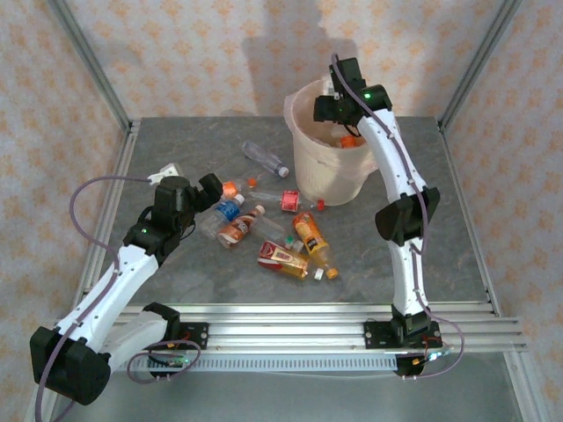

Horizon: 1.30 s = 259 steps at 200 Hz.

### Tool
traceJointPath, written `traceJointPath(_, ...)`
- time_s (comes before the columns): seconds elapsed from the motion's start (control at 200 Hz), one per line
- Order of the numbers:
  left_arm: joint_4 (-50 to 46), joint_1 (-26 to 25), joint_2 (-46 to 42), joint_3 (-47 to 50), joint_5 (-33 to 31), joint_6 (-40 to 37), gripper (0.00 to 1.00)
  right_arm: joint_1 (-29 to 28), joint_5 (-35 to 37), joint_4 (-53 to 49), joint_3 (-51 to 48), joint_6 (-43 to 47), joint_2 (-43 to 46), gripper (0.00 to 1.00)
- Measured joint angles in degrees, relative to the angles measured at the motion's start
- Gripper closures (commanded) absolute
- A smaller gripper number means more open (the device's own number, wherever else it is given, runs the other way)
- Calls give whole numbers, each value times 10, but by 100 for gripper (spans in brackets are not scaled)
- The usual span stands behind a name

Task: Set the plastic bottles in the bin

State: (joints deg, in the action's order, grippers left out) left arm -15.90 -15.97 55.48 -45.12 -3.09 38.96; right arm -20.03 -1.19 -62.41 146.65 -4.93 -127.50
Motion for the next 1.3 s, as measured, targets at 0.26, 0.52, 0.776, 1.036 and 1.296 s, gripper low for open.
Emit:
traceJointPath(0.26, -2, 0, 0, 0, -4, 0, 0, 1, -8, -33, 2, 17, -30, 59)
traceJointPath(0.52, -3, 0, 0, 0, -4, 0, 0, 1, -18, -42, -5, 27, -35, 53)
traceJointPath(0.776, -4, 0, 0, 0, -4, -1, 0, 1, -18, -50, -14, 34, -35, 31)
traceJointPath(1.036, -4, 0, 0, 0, -4, -4, 0, 1, -18, -56, -14, 38, -35, 9)
traceJointPath(1.296, -5, 0, 10, 0, -4, -5, 0, 1, -16, -59, -14, 41, -35, 1)
